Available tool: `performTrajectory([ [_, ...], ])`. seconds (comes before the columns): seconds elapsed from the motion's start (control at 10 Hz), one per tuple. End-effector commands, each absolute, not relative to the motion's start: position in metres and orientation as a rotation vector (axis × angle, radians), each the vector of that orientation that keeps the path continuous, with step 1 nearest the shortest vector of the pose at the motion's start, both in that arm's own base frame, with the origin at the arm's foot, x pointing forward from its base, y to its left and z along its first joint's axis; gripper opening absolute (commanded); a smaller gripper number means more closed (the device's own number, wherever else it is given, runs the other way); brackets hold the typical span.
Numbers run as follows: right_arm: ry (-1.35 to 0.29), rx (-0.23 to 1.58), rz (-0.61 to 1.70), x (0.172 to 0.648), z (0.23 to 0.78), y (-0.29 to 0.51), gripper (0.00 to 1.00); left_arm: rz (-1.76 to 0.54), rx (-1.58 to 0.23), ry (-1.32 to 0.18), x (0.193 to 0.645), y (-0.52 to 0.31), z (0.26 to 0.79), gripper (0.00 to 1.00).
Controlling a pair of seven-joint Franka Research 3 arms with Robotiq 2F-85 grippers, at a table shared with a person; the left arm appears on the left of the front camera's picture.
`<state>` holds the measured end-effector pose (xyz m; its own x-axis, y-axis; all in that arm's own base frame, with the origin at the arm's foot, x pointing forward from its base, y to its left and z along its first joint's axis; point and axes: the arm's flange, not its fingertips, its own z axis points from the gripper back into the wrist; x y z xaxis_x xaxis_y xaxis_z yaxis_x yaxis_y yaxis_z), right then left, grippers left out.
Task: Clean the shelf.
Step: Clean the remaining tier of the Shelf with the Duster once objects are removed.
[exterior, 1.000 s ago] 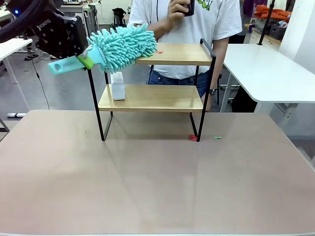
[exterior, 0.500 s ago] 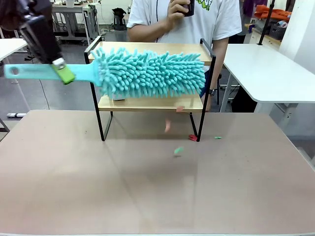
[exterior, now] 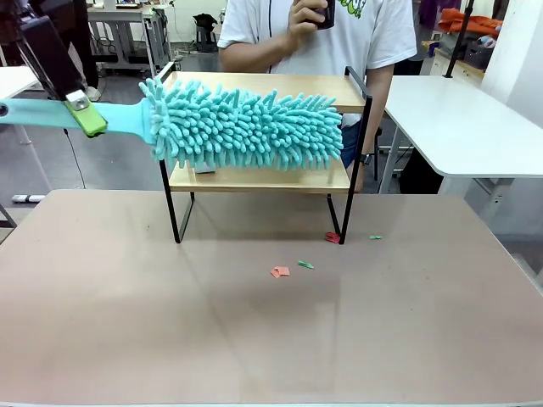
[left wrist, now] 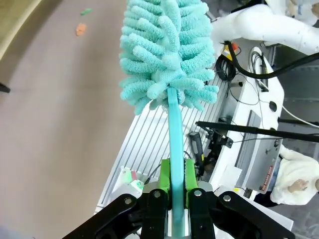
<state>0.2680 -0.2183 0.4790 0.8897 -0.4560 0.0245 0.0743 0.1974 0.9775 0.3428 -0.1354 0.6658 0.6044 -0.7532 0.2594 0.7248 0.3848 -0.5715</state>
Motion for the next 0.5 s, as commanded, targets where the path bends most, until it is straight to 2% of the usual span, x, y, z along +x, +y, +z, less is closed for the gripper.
performTrajectory([
  [0.0,-0.366,1.340,-0.359,0.270,0.480,-0.218,1.00,-0.928,-0.735,0.022,0.342,-0.132,0.675,0.12],
  [0.2,-0.366,1.340,-0.359,0.270,0.480,-0.218,1.00,-0.823,-0.896,-0.087,0.334,-0.079,0.707,0.12],
  [0.4,-0.366,1.340,-0.359,0.270,0.480,-0.218,1.00,-0.539,-1.015,-0.315,0.320,0.011,0.731,0.12],
])
